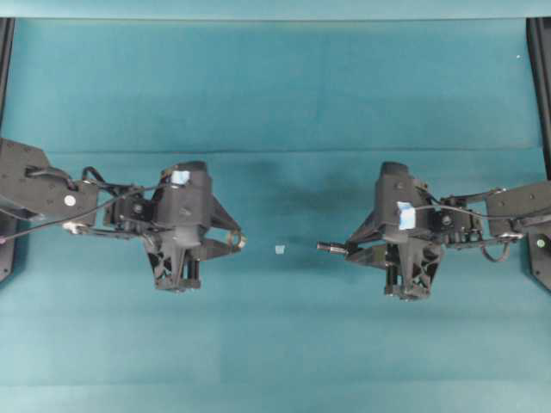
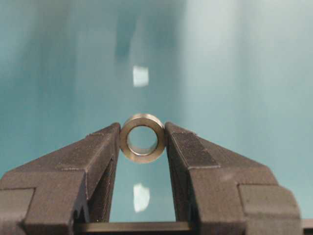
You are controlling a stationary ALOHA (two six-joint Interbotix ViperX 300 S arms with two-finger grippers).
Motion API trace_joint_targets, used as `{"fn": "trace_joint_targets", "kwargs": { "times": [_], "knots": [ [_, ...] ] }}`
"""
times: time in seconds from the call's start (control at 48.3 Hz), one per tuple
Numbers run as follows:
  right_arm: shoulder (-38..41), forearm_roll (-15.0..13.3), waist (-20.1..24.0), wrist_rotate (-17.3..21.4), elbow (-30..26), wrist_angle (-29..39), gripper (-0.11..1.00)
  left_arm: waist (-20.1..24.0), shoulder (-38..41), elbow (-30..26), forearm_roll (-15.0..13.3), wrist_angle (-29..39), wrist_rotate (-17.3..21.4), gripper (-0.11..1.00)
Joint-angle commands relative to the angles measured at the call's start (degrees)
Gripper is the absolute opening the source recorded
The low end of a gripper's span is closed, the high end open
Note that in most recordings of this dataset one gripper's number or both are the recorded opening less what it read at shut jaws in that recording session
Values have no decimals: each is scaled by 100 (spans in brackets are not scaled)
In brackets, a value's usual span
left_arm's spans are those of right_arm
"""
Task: Insert the washer onto the shaft with both hands.
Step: 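Lift washer and shaft and bring them toward each other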
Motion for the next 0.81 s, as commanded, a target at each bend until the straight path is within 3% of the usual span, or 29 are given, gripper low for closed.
{"fn": "trace_joint_targets", "kwargs": {
  "times": [0.0,0.269,0.559,0.787],
  "knots": [
    [-79,9,62,53,35,-299,0,-26,-149,44,0,-299,-26,35],
    [-26,9,79,62,202,-940,0,-53,-211,246,0,-747,-272,35],
    [211,9,105,62,211,-1397,0,-70,-176,475,0,-1670,-659,35],
    [413,9,114,62,193,-1802,0,-70,-141,483,0,-1811,-747,35]
  ]
}}
